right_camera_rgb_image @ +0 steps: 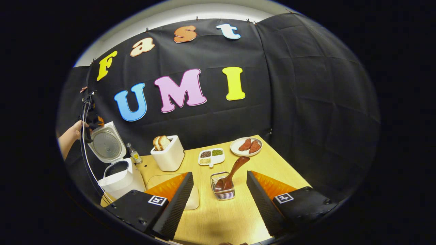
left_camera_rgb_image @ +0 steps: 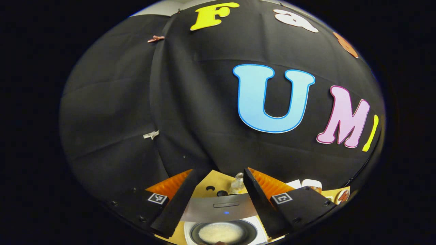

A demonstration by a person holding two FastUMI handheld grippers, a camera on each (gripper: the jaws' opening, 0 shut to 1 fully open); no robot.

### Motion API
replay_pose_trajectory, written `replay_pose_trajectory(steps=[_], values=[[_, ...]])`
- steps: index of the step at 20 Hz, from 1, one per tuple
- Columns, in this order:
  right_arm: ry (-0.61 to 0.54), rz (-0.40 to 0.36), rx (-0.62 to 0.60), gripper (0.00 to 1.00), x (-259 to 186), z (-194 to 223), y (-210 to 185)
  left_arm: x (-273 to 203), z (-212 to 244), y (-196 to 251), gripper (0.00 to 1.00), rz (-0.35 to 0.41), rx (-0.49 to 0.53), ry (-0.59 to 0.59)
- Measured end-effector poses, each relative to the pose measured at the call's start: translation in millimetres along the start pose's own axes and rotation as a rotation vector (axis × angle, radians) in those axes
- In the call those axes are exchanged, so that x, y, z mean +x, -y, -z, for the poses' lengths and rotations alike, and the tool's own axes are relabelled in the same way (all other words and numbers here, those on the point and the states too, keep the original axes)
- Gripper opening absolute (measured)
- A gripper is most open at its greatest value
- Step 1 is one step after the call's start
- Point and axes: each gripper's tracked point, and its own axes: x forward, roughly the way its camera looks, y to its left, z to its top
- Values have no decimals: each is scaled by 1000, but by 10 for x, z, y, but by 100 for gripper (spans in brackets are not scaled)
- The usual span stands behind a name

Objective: Close the left gripper, press the button to open the rice cooker; take a wooden spoon from the chopstick holder with the right hand, scoop a spoonful of rice and pour it into the rice cooker, then put the wooden spoon back into the chopstick holder.

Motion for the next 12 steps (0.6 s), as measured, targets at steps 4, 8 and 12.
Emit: replay_pose_trajectory(steps=[4,8,12], values=[[-10,-43,-25,98,62,53,25,-351,321,75,96,-4,2,-70],[-41,-104,-38,98,90,121,13,-730,764,176,96,-4,55,-103],[-67,-155,-63,98,117,204,60,-1045,1262,330,95,8,42,-133]])
